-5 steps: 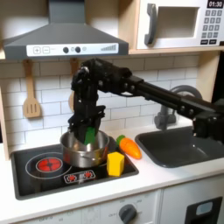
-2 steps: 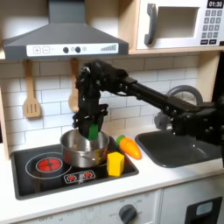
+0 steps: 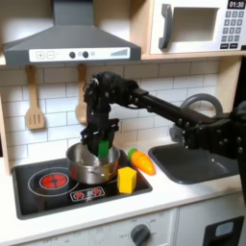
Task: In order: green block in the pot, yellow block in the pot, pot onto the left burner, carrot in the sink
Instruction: 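Put the green block in the pot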
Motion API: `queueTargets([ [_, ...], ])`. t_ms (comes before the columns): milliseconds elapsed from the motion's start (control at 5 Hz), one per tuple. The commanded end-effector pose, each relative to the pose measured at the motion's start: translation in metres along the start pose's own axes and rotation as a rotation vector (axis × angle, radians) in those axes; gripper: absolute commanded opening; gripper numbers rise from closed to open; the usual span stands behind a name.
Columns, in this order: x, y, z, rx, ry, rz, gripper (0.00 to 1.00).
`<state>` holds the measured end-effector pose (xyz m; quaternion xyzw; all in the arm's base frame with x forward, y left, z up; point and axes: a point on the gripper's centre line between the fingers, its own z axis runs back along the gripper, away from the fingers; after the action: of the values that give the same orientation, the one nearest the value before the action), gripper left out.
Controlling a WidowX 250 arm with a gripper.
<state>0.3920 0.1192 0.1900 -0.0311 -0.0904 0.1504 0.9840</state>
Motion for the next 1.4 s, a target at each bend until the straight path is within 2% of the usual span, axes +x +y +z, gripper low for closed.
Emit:
queueTargets([
  [0,-0.017,0.010,-0.011,-0.007,0.041,0.000,0.00],
  [200,-0.022,0.019,-0.024,-0.006,0.077,0.021,0.00],
  [400,-0.025,0.022,-0.019,-0.007,0.072,0.028,0.00],
  [600,-0.030,0.021,-0.025,-0.011,0.090,0.024,0.00],
  [800,-0.033,0.019,-0.029,-0.013,0.112,0.011,1.00],
  [1000,-0.031,0.015,-0.018,-0.016,0.082,0.004,1.00],
  [1200,-0.030,0.009,-0.003,-0.042,0.034,-0.001,1.00],
])
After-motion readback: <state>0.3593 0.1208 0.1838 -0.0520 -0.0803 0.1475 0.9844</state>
